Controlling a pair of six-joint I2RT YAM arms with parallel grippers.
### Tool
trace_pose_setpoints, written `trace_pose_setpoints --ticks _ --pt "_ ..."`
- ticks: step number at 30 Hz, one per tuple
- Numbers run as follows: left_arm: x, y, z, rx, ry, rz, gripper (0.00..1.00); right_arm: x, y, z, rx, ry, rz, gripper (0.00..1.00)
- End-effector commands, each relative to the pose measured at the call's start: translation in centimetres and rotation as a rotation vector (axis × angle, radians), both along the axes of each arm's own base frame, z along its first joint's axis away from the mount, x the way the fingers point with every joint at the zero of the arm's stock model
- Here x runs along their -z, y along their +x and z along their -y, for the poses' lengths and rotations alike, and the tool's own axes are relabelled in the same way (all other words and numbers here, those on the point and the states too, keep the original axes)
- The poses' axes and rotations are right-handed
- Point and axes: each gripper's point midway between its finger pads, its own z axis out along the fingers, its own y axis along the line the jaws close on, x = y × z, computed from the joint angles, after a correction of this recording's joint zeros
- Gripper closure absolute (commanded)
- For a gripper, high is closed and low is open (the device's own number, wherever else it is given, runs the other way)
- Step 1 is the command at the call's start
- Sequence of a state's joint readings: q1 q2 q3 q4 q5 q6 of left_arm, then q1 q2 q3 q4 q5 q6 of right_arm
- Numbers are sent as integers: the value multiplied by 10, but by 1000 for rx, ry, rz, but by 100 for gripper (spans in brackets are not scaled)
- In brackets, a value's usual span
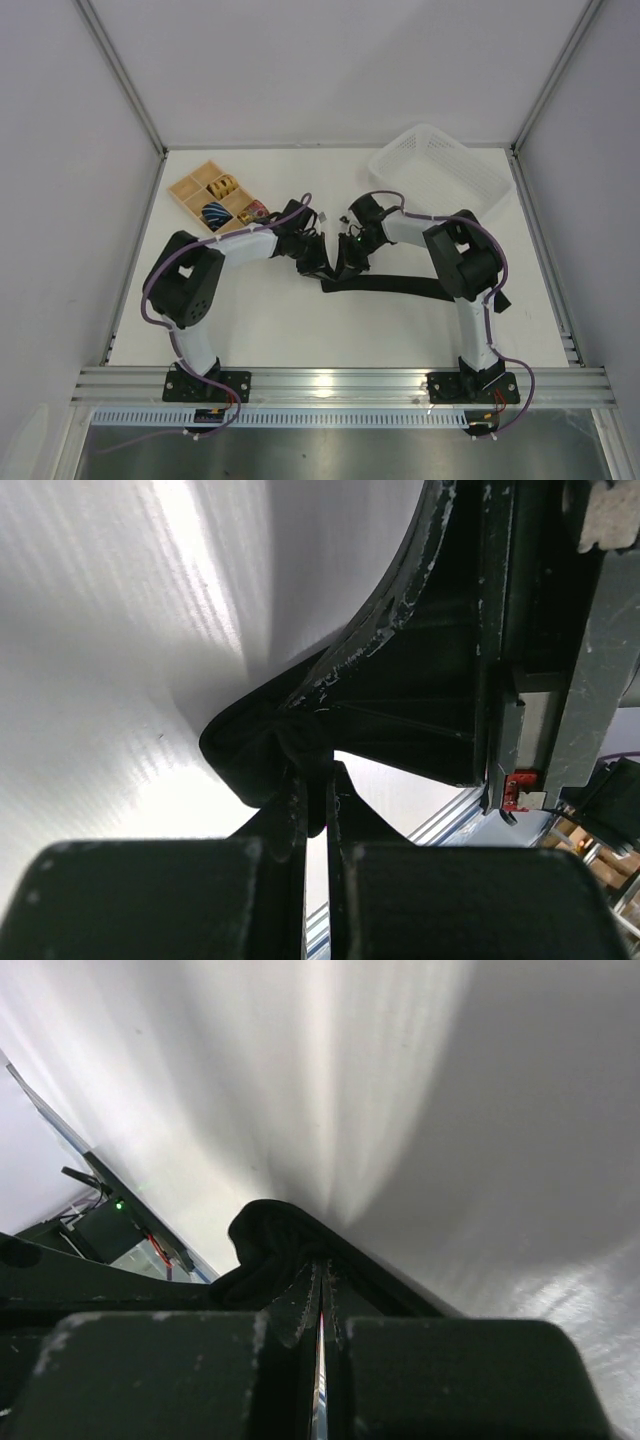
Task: Roll the ties
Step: Roll the tie
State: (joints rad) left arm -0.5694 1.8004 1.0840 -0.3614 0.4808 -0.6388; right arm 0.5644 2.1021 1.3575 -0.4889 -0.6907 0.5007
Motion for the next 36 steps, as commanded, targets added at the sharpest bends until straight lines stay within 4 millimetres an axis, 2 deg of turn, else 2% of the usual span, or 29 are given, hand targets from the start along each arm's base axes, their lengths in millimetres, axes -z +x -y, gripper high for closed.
trace_pose_setpoints --ticks 1,8,16,19,21,24,31,36 --pt "2 -6 19 34 -10 -7 99 -16 2 -6 4 54 20 100" --pt "10 -7 21 43 18 -16 100 -24 5 17 54 30 39 100" --pt "9 -2 24 51 41 -8 100 -11 -4 45 80 -36 41 100" --pt "8 -2 26 51 40 -12 99 3 -5 53 84 -78 48 100" --pt "5 -2 29 54 32 -14 100 14 -9 56 79 -98 27 100" --pt "2 0 37 66 30 -8 100 20 -11 58 89 -105 21 100" --pt "7 2 49 79 26 -33 100 11 -8 52 113 -74 17 100" --pt "19 -4 50 86 38 -51 100 5 -3 55 143 -74 10 100"
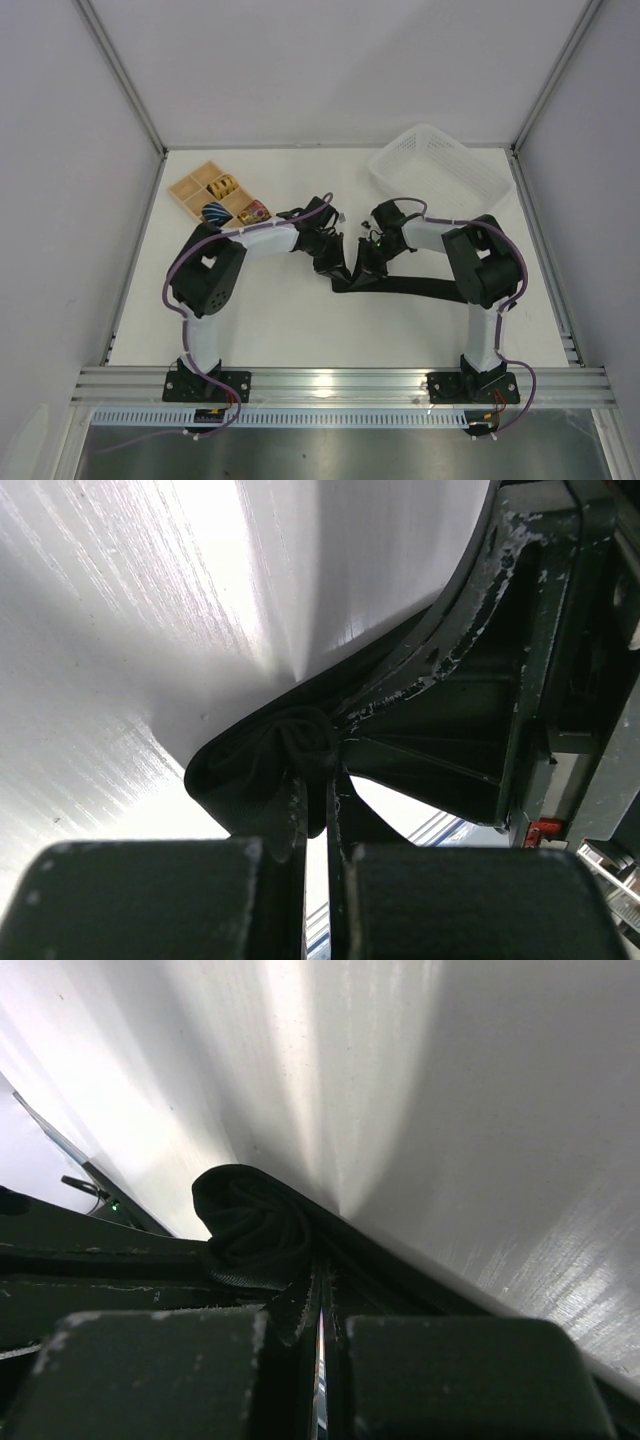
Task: Roll the ties
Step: Roll the tie
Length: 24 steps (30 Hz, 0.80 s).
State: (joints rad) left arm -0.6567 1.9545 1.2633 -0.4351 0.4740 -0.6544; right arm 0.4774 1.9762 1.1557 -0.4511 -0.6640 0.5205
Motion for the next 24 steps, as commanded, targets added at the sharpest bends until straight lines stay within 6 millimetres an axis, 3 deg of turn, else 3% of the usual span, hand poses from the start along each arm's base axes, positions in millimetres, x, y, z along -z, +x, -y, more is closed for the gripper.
trace_pose_setpoints --ticks 1,8,13,16,24 --pt "12 -5 8 16 14 -10 99 -6 13 7 38 -30 55 100" --pt "28 -12 2 13 37 -24 88 -38 26 24 101 -49 80 100" --pt "27 -15 -2 14 22 10 66 -52 39 42 101 -45 116 100" --pt "27 -18 -5 15 15 26 51 -53 41 41 87 -13 106 100" --pt "21 -23 -3 34 -39 73 37 -62 38 19 42 124 45 100"
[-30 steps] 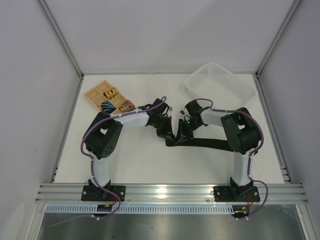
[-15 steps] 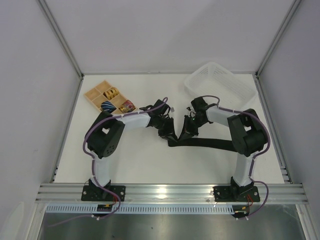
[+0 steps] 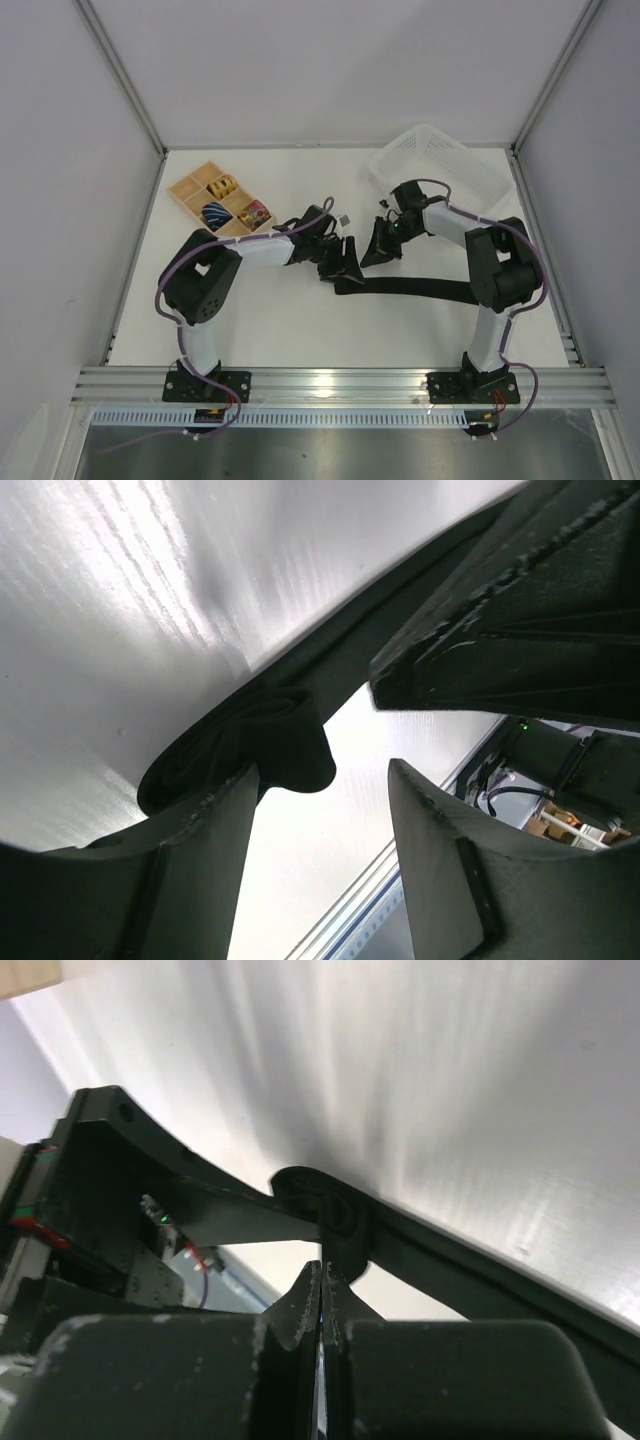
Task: Roll the ties
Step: Roll the tie
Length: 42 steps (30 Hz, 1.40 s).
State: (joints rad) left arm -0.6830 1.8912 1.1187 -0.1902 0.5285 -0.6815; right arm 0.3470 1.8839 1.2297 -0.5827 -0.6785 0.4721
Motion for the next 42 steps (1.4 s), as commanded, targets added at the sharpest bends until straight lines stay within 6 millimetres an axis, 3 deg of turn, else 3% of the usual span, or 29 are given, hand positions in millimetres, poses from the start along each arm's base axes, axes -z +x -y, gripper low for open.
trace_pose_setpoints --ticks 1,9,20,26,33,36,38,42 --pt "28 -12 -20 -4 101 -6 37 -16 -1 -19 -66 109 -22 100" --pt "28 -13 -17 -1 82 -1 36 1 -29 -36 -131 155 -130 100" --pt "18 -14 -18 4 70 16 34 35 -33 -14 -129 21 -105 100" --pt "-15 -13 -13 52 14 76 26 46 -32 -10 -150 -4 -75 100" --pt "-73 -3 -15 186 -7 282 14 54 -36 -8 -164 -8 -79 100" --pt "-72 -7 -14 227 -17 274 15 49 -34 -13 -161 15 -64 100" --pt "-57 -8 -14 221 1 221 18 44 -32 -13 -149 14 -54 100" --pt "-37 -21 -14 188 -38 160 21 14 -23 -16 -112 46 -1 100"
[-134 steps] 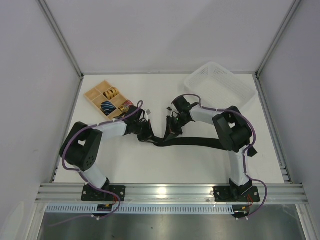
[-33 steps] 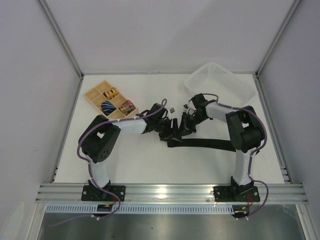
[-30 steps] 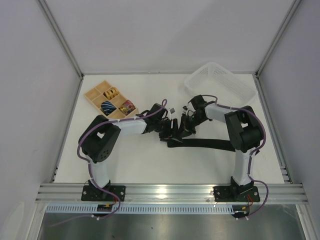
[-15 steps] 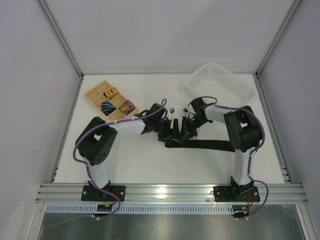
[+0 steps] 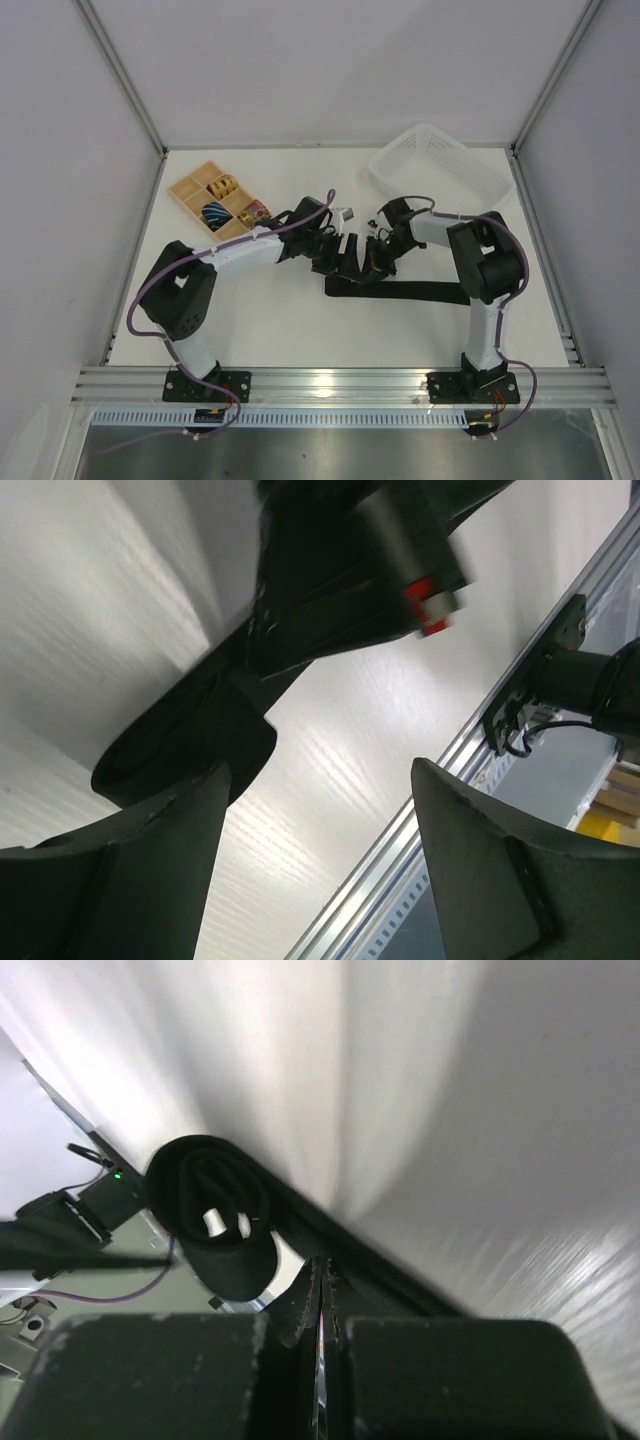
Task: Roll the ties
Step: Roll the tie
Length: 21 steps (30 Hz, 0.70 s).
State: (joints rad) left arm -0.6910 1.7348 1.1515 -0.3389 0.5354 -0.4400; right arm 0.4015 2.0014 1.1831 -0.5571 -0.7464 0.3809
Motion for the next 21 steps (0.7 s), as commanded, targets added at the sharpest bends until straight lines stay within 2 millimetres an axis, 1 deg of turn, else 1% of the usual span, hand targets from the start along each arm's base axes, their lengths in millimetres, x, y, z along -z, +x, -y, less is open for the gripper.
trace_pose_setpoints --ticks 1,2,3,4,5,6,8,9,10,12,14,16,17,18,20,21 --pt "13 -13 -2 -6 -33 -54 21 -36 15 -4 34 44 97 100" --pt "-2 -11 0 -14 -76 -13 21 -41 16 -5 40 53 98 100" --pt "0 -15 -4 -24 -75 -8 21 -46 15 -6 39 61 94 100" --pt "-7 -10 -7 -44 -76 32 21 -53 18 -8 41 72 112 100" --pt "-15 -9 -9 -46 -83 59 19 -57 19 -8 45 76 116 100" --pt "-34 -8 -10 -44 -106 109 18 -61 18 -11 44 91 117 100" --pt "-48 -5 -16 -42 -96 164 16 -67 18 -15 38 117 117 100" --pt "-66 -2 -17 -34 -113 221 15 -71 16 -20 26 145 103 99" --pt "-72 -1 -19 -39 -108 236 14 -72 13 -24 11 158 96 98" --pt "-79 2 -26 -46 -89 254 12 -72 8 -35 -21 176 74 98" --pt "-81 2 -34 -58 -73 249 12 -75 7 -41 -32 168 86 98" --pt "-82 1 -41 -62 -68 258 12 -77 11 -41 -13 155 106 98" --pt "-80 0 -45 -66 -58 256 12 -79 11 -43 -10 163 112 98" --pt "-76 3 -52 -75 -38 265 12 -83 10 -46 -16 183 128 98" --pt "-75 6 -61 -82 -30 279 10 -83 9 -50 -21 191 116 97" --pt "-72 7 -66 -80 -34 281 9 -79 6 -53 -32 195 97 97"
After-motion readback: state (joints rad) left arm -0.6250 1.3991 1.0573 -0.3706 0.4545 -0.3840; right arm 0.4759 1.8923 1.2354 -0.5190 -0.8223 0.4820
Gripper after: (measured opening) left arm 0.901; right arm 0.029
